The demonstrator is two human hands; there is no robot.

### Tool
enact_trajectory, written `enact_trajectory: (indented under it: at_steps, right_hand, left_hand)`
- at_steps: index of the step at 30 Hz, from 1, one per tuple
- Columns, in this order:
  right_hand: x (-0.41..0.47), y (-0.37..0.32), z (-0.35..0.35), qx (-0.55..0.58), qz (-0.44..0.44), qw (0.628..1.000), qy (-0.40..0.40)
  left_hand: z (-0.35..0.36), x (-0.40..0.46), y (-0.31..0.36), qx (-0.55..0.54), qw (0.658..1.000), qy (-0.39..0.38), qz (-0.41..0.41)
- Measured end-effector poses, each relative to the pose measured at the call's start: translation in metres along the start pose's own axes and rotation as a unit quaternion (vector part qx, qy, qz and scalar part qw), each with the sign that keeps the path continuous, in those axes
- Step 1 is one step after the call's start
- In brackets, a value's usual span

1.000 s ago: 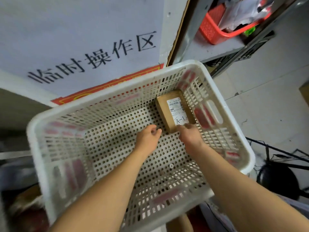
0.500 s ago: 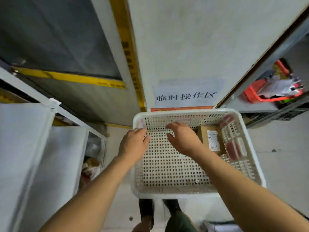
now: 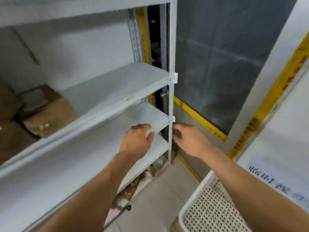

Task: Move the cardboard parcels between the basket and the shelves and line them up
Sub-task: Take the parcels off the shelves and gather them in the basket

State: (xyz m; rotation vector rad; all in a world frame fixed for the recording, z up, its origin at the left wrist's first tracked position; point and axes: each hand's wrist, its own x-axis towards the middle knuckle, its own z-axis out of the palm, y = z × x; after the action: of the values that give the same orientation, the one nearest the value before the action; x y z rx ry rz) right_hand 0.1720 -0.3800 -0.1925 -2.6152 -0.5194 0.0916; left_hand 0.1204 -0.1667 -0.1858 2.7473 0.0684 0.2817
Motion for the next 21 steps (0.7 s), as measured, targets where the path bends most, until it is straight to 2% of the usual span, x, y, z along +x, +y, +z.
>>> enact_trajectory:
  at_steps: [6,12,17,21]
  right_hand:
    - [0.044,-0.135,0.012,0.015,-0.163,0.986,-0.031]
    - [0.076,-0.257,0.035,0.070,-0.262,0.962,-0.024]
    - [0.101,-0.320,0.057,0.128,-0.258,0.958,0.003]
    - [0.113,-0.351,0.068,0.148,-0.257,0.955,0.014]
  left_hand:
    - [-0.099,-0.049,-0.091,0.035,0.988,0.108,-0.102]
    - [-0.167,-0.091,-0.169,0.056,0.958,0.235,-0.154]
    - [-0.188,-0.100,-0.213,0.037,0.931,0.297,-0.208]
    - [-0.195,-0.107,-0.222,0.043,0.917,0.342,-0.202]
